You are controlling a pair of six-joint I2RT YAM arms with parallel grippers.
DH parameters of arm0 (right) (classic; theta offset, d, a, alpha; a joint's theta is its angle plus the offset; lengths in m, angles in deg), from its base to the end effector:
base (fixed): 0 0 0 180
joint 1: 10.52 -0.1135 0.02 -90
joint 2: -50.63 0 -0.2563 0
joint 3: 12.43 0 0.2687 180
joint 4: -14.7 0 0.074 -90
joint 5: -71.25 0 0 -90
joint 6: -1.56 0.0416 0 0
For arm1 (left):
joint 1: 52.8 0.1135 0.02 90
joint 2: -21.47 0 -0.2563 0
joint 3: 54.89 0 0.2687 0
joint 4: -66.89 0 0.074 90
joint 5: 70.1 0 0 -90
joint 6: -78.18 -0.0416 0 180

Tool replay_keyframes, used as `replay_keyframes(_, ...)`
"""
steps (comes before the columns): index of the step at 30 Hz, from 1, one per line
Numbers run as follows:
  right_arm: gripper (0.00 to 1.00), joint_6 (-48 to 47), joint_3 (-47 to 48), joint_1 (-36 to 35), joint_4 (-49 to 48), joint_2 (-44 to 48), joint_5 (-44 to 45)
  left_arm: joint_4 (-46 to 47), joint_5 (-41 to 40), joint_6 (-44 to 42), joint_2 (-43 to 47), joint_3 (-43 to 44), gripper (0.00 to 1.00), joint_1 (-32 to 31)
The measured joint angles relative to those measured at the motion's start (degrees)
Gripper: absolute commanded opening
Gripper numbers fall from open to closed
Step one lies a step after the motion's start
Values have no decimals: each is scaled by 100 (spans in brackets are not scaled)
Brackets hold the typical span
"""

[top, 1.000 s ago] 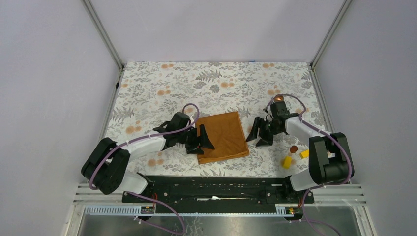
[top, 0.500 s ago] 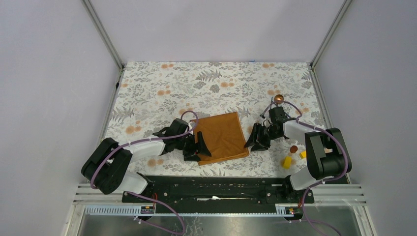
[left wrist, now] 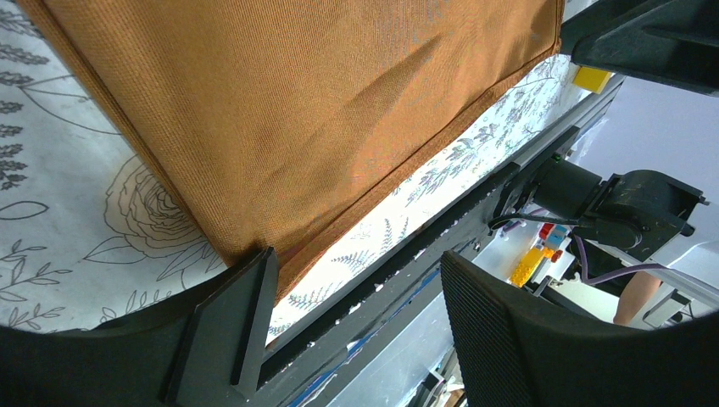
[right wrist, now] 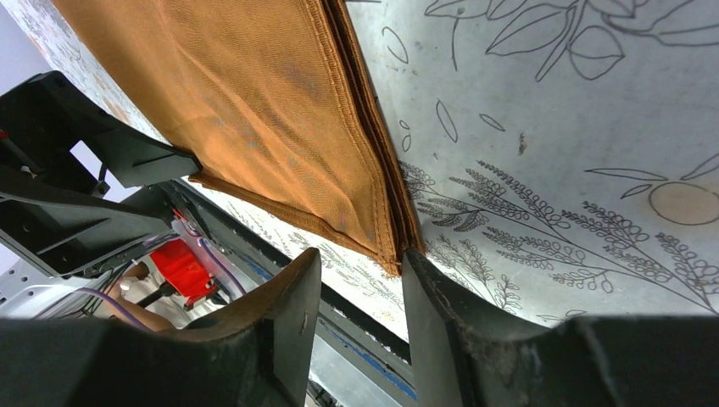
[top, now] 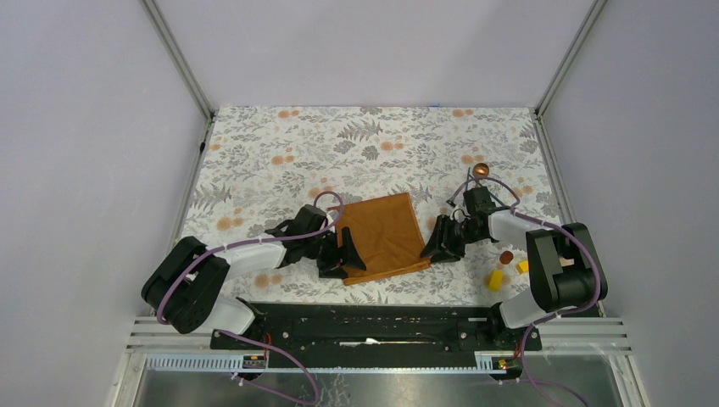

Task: Fold the napkin into a case and place the utensils inside
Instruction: Pick up the top corner of the square-folded napkin from the folded napkin.

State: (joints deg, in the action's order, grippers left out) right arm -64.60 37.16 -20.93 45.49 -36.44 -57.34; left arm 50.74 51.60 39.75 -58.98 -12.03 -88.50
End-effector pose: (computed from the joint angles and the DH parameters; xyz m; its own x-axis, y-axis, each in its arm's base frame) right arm 0.2506 0.0724 0.1070 -0.9846 0.1403 -0.1045 0.0323 0.7328 0.6796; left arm 0.1944 -0.1666 0.1141 -0.9936 -0.1067 -0.0357 -0.0475 0.6853 -0.7267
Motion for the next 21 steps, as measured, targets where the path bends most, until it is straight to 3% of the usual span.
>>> replay_keyframes(10,37,2,-7,-20,9,76,-35,33,-4,57,-2,-11,76,-11)
replay_keyframes(16,25,0,-7,-20,24,271,-55,39,-7,57,-2,-13,76,-28)
replay_keyframes(21,0,-9,-7,-39,26,271,-57,50,-4,74,0,-15,79,-42)
